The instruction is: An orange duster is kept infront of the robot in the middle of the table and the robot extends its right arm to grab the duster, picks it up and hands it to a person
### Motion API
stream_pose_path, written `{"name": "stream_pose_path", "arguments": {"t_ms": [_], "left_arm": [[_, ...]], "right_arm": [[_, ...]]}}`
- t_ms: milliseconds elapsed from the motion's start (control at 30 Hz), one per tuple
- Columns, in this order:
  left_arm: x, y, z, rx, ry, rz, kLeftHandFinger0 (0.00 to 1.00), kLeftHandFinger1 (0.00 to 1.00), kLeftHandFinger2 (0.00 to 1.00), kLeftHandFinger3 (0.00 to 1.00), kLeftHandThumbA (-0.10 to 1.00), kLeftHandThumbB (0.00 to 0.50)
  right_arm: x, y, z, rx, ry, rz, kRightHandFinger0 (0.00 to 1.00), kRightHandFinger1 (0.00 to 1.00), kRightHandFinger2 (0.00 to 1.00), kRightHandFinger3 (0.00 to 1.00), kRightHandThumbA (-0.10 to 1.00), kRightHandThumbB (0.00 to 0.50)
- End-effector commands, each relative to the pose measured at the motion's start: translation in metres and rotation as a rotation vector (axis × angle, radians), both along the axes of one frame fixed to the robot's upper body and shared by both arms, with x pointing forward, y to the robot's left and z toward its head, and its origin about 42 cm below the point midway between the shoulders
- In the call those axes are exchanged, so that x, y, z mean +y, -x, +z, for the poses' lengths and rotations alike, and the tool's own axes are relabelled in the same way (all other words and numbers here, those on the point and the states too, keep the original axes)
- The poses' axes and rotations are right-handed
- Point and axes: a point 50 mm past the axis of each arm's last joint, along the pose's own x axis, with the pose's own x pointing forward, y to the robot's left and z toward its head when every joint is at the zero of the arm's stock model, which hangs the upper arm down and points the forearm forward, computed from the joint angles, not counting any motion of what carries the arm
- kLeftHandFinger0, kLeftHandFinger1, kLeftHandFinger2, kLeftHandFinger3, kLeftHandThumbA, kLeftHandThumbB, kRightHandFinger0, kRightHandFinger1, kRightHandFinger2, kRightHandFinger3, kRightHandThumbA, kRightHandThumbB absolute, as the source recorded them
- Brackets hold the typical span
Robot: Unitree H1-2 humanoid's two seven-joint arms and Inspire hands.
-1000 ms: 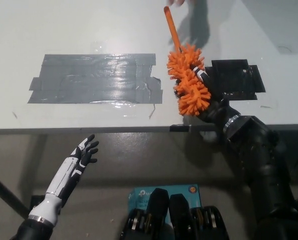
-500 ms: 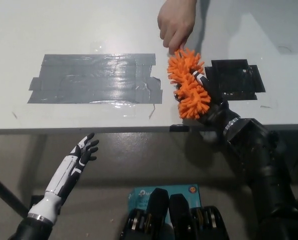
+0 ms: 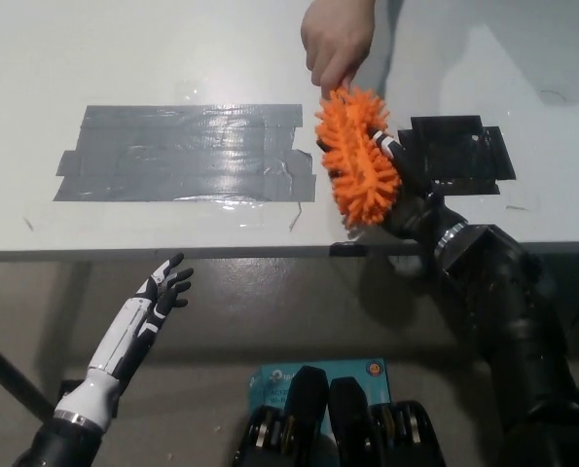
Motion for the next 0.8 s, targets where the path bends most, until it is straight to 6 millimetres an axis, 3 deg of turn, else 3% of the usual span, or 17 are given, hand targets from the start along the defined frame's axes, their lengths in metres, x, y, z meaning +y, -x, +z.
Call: {"name": "stream_pose_path", "arguments": {"t_ms": [0,233,433,467,567,633,667,767], "left_arm": [[0.004,-0.005,0.019,-0.075,-0.022,-0.035,0.87,0.9,0.92,1.0,1.0,0.127],[0.004,-0.006,0.019,-0.07,-0.024,-0.035,0.88,0.91,0.92,1.0,1.0,0.129],[0.002,-0.007,0.019,-0.076,-0.018,-0.037,0.87,0.9,0.91,1.0,1.0,0.121],[0.003,-0.007,0.019,-0.076,-0.017,-0.036,0.87,0.9,0.91,1.0,1.0,0.122],[0.003,-0.007,0.019,-0.074,-0.016,-0.036,0.87,0.9,0.91,1.0,1.0,0.124],[0.003,-0.007,0.02,-0.069,-0.018,-0.035,0.87,0.9,0.91,1.0,1.0,0.127],[0.004,-0.008,0.02,-0.066,-0.019,-0.034,0.87,0.9,0.91,1.0,1.0,0.13],[0.005,-0.008,0.019,-0.066,-0.022,-0.032,0.87,0.9,0.91,1.0,1.0,0.131]], "right_arm": [[0.002,-0.003,0.034,-0.167,-0.03,0.041,1.0,1.0,1.0,1.0,0.59,0.497],[-0.003,-0.004,0.035,-0.194,0.012,0.002,1.0,1.0,1.0,1.0,0.75,0.5],[-0.022,0.003,0.043,-0.248,0.019,-0.019,1.0,1.0,1.0,1.0,0.79,0.5],[-0.035,0.01,0.05,-0.312,0.052,-0.033,1.0,1.0,1.0,1.0,0.83,0.5],[-0.05,0.021,0.059,-0.373,0.069,-0.054,1.0,1.0,1.0,1.0,0.82,0.5],[-0.064,0.033,0.068,-0.451,0.101,-0.089,1.0,1.0,1.0,1.0,0.87,0.5],[-0.077,0.051,0.083,-0.546,0.191,-0.173,1.0,1.0,1.0,1.0,0.9,0.485],[-0.09,0.075,0.097,-0.646,0.323,-0.294,1.0,1.0,1.0,1.0,0.94,0.477]]}}
